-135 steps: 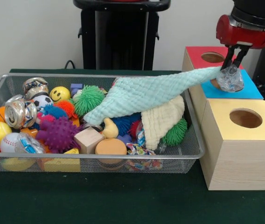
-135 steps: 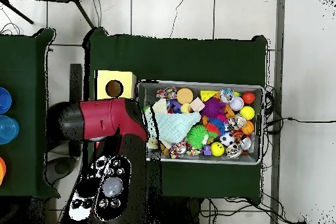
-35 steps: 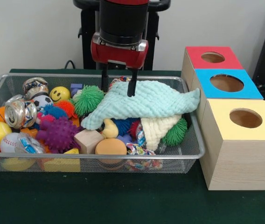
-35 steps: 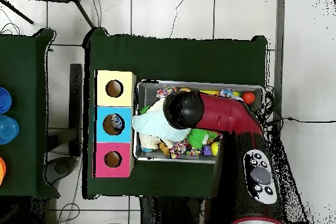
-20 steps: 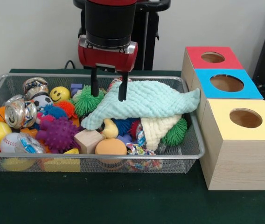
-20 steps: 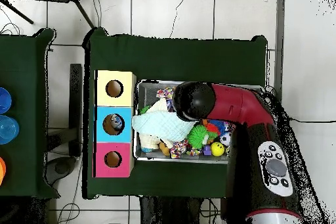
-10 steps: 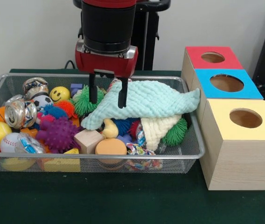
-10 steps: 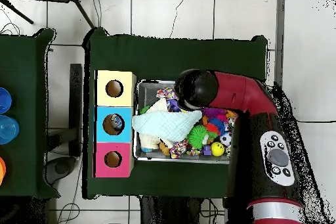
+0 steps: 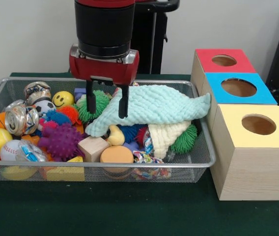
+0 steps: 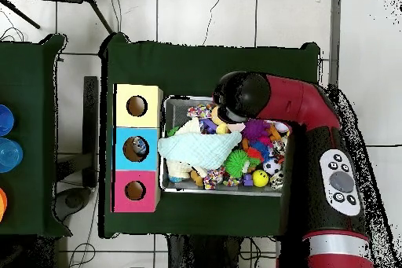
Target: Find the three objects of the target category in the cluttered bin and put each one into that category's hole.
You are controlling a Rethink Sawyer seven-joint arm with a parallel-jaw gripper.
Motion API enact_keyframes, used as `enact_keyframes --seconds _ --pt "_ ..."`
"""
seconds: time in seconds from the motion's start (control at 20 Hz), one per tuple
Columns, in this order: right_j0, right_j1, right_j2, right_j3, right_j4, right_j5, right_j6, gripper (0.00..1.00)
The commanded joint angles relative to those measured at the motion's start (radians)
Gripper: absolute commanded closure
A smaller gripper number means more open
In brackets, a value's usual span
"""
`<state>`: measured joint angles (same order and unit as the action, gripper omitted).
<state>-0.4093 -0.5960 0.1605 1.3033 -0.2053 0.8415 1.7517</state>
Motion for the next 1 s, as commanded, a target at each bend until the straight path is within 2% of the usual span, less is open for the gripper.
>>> enact_keyframes --seconds 0.05,0.45,1.0 --pt "-0.074 0.035 0.111 -0.045 -0.108 0.132 -0.347 0.0" --pt "-0.112 0.049 0.143 -0.064 -0.155 0.13 -0.394 0.0" --pt "-0.124 0.063 0.184 -0.098 -0.194 0.146 -0.378 0.0"
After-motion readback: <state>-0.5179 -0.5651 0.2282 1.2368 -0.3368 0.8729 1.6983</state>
